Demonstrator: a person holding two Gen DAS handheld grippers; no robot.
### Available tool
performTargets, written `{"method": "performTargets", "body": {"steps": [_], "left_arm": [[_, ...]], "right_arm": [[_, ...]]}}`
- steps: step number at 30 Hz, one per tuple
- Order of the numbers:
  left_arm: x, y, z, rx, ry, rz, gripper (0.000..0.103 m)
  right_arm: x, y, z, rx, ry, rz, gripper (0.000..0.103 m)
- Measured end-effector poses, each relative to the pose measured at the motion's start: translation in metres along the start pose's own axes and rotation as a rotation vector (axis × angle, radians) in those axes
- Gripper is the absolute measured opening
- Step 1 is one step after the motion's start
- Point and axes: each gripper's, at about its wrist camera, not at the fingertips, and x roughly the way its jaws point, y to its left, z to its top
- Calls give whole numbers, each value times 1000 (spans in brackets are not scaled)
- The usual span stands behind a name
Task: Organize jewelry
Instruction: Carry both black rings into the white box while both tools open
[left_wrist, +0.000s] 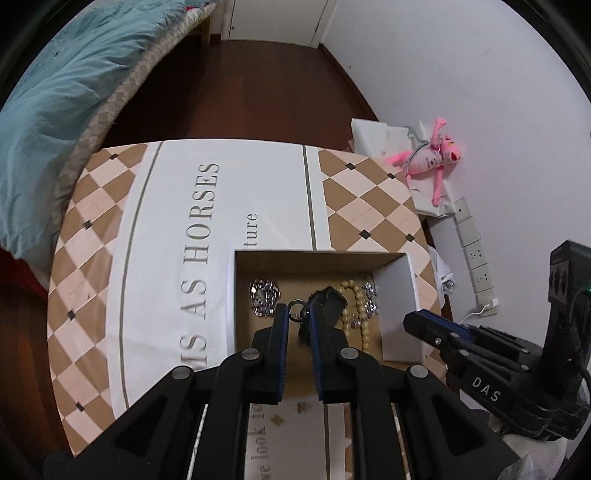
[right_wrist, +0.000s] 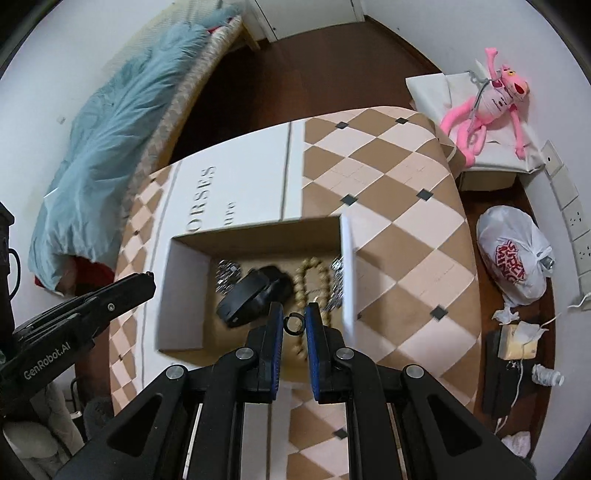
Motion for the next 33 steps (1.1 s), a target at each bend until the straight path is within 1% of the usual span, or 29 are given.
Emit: {"method": "performTargets", "body": {"steps": [6, 9, 10, 12, 13, 14, 18, 19, 20, 21, 22, 23, 24, 28, 30, 33], "left_arm": [[16, -2, 19, 11, 54, 39, 10], [16, -1, 24, 3, 58, 59, 11], [15, 0, 26, 1, 55, 66, 14], [13, 1, 28, 3, 46, 92, 37], [10, 3, 29, 3, 35, 107, 61], [9, 4, 29, 1, 25, 115, 76], [4, 13, 26, -11, 14, 153, 77], [3, 15, 25, -12, 12, 165, 84], [3, 17, 23, -12, 11, 183, 96], [2, 19, 20, -14, 8, 198, 100], [2, 20, 17, -15, 2, 212, 101], [1, 21, 15, -15, -2, 221, 101], [0, 22, 12, -16, -8, 231, 101], [-3, 23, -3, -12, -34, 261, 102], [-6, 22, -9, -9, -42, 269, 102], [-14, 20, -15, -5, -64, 271, 102]], "right_arm": [[15, 0, 25, -17, 66, -27, 14], [19, -1, 33, -14, 89, -34, 15], [19, -1, 34, -14, 90, -34, 17], [17, -2, 36, -13, 85, -46, 29], [16, -3, 36, -12, 84, -46, 30], [15, -4, 36, -10, 86, -47, 31], [9, -10, 33, -10, 73, -79, 31], [8, -9, 32, -14, 70, -90, 32], [6, -9, 31, -23, 67, -109, 41], [5, -8, 29, -33, 60, -135, 59], [3, -6, 28, -45, 56, -156, 69], [2, -5, 25, -58, 52, -179, 86], [1, -3, 22, -72, 47, -210, 93], [0, 4, 9, -105, 40, -266, 94], [-2, 7, 1, -117, 29, -292, 98], [-6, 11, -7, -120, 16, -301, 98]]}}
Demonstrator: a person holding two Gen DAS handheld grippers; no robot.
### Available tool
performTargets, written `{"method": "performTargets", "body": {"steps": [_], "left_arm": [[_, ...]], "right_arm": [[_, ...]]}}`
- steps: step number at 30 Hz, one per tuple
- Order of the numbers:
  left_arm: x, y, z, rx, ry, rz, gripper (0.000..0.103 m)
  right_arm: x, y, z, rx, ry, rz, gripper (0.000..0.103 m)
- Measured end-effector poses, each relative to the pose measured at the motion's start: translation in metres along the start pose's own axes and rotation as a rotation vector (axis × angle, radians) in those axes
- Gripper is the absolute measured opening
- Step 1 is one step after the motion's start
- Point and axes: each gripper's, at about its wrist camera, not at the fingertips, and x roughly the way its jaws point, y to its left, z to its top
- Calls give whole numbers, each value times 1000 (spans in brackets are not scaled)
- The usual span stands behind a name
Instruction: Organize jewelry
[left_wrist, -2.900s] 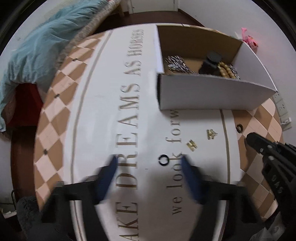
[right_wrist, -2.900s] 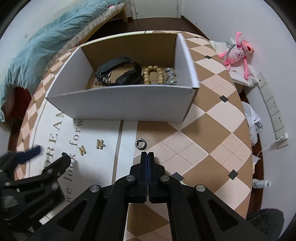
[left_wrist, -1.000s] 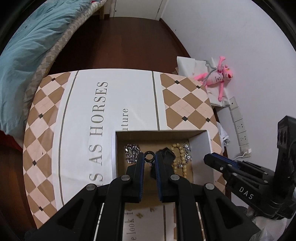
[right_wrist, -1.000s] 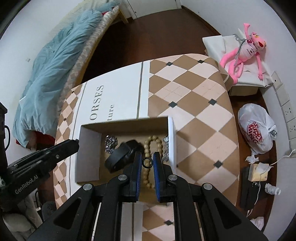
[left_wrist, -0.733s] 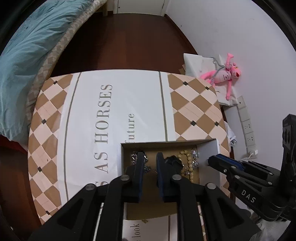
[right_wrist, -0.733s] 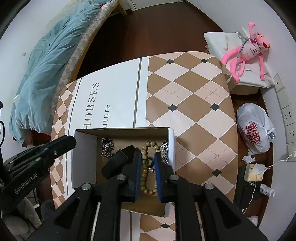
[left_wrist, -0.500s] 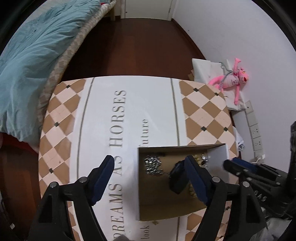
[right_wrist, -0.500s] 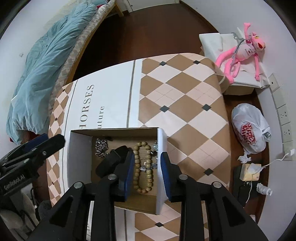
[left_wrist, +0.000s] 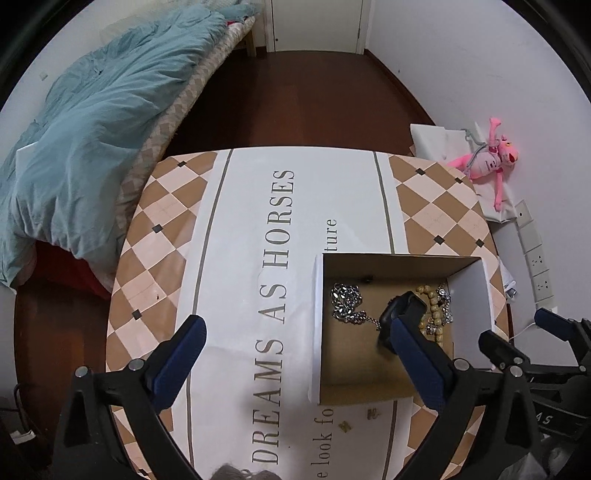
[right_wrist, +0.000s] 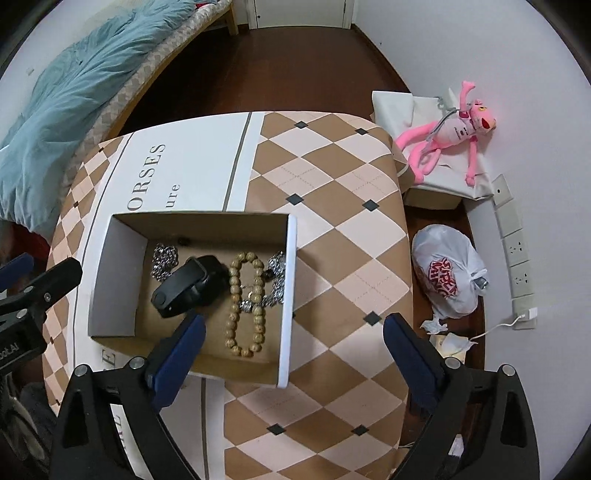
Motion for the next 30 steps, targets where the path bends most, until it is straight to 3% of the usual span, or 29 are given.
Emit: {"method": "performTargets", "body": {"steps": [14, 23, 25, 26, 27, 30], "left_arm": [[-60, 0, -22, 7, -123, -20, 102], [-34, 3, -90, -8, -60, 13, 102], [-15, 3, -106, -22, -10, 13, 102], [-8, 2, -111, -30, 11, 10, 102], [-2, 0, -116, -37, 26, 4, 102], [17, -4, -128, -51, 51, -3, 102]], "right_arm": [[-61, 9, -40, 15, -125, 19, 99], [-34, 3, -96, 54, -101, 16, 98], [-23, 3, -106, 55, -89, 15, 91], [-16, 3, -111, 56, -77, 14, 80], [-8, 2, -115, 62, -60, 18, 76], [12, 4, -124, 75, -37, 32, 76]]}}
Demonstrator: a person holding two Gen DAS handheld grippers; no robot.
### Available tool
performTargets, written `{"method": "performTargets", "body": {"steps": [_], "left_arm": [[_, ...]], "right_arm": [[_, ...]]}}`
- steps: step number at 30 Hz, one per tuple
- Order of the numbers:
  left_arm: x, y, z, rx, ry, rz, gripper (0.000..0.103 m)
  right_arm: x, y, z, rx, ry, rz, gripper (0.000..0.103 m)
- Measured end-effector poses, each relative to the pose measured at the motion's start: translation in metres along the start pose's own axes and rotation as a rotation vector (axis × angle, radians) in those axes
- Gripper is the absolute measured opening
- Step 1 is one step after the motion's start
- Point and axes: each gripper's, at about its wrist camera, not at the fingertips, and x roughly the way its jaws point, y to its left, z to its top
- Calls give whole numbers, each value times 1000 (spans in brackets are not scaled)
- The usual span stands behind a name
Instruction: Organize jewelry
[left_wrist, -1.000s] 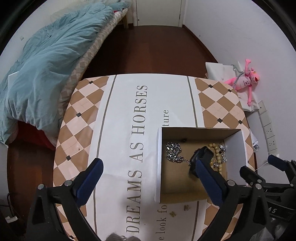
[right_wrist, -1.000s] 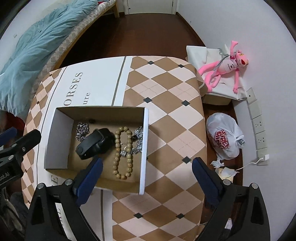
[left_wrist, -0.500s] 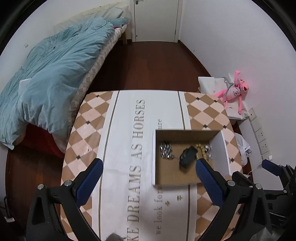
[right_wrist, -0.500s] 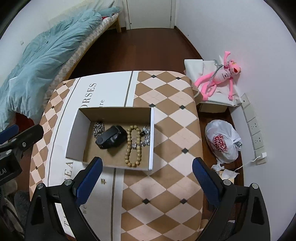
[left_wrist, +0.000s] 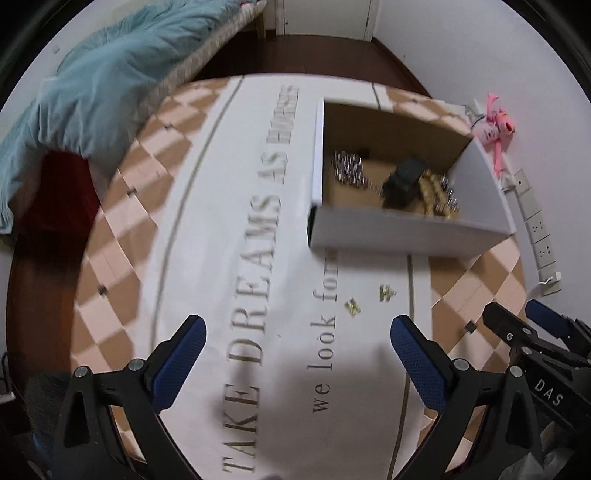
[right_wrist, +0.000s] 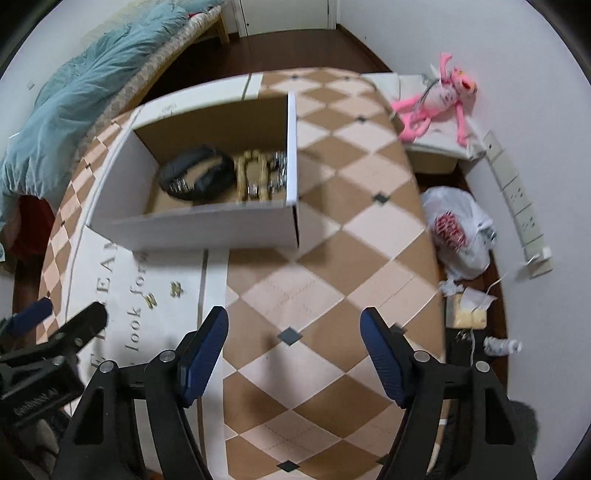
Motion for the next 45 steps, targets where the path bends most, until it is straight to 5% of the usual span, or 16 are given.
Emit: {"method": "performTargets", "body": {"steps": [9, 18, 23, 27, 37, 45], "left_arm": [[28, -18, -11, 41, 18, -11, 94], [38, -38, -11, 105, 21, -23, 51], [38, -44, -7, 143, 7, -26, 13], [38, -41, -4, 144, 4, -40, 5], [19, 10, -3, 44, -17, -45, 6], [13, 57, -10, -26, -12, -5, 6]], "right_arm": [[30, -6, -17, 41, 32, -5, 76], [35, -26, -18, 77, 35, -28, 76], [35, -33, -16, 99, 33, -27, 75], [32, -31, -13, 106, 21, -17, 72], [20, -11, -4, 103, -9, 84, 72], [31, 53, 7, -25, -25, 179, 72]]}}
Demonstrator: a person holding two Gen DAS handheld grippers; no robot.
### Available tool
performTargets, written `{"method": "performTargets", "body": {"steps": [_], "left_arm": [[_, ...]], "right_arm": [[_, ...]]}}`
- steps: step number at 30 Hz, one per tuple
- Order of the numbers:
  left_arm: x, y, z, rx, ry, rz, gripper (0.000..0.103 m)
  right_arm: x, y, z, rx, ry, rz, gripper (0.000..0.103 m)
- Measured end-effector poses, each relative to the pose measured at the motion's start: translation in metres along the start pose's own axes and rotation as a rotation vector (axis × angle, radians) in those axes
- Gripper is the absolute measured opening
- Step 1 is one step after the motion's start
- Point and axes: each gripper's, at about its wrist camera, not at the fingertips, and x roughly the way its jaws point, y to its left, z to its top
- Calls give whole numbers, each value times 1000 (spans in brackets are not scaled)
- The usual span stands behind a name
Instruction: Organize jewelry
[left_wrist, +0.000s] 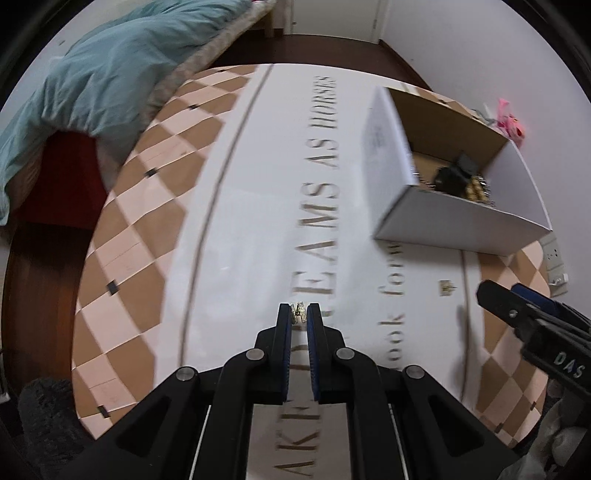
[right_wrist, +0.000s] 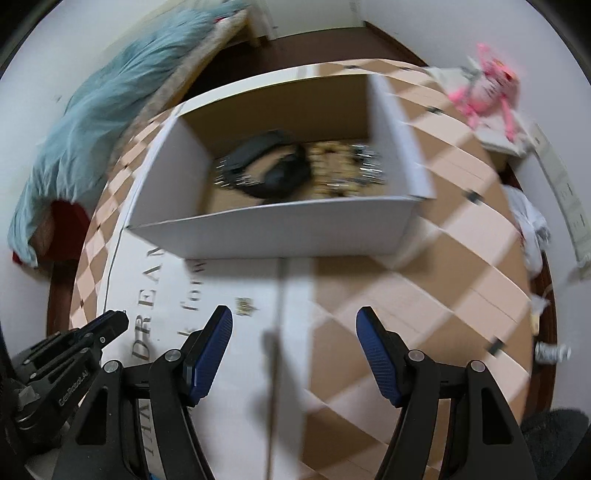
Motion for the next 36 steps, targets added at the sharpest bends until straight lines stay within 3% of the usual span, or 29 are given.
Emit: {"method": "performTargets", "body": {"steps": [2, 7, 9, 13, 14, 15, 23, 31, 36], "left_arm": [[0, 7, -1, -17, 5, 4, 6], [-3, 16, -2, -30, 3, 12, 6], [-4, 16, -1, -29, 1, 12, 6], [-7, 12, 0, -24, -2, -3, 6], [-8, 10, 1, -21, -3, -8, 6], [-10, 7, 1, -18, -4, -17, 6], [-40, -29, 16, 30, -51, -123, 6], [-70, -64, 67, 73, -91, -235, 6], [-56, -84, 102, 128, -37, -246, 6]], "right_arm": [[8, 15, 1, -32, 4, -5, 70], [26, 44, -1, -133, 2, -78, 41], [28, 51, -4, -179, -17, -128, 13], [24, 47, -10, -179, -22, -112, 12], [22, 41, -8, -157, -15, -94, 12], [18, 31, -9, -113, -5, -58, 6], [-42, -23, -5, 60, -53, 87, 6], [-87, -43, 44, 116, -113, 184, 6], [-70, -53, 87, 125, -49, 164, 6]]}}
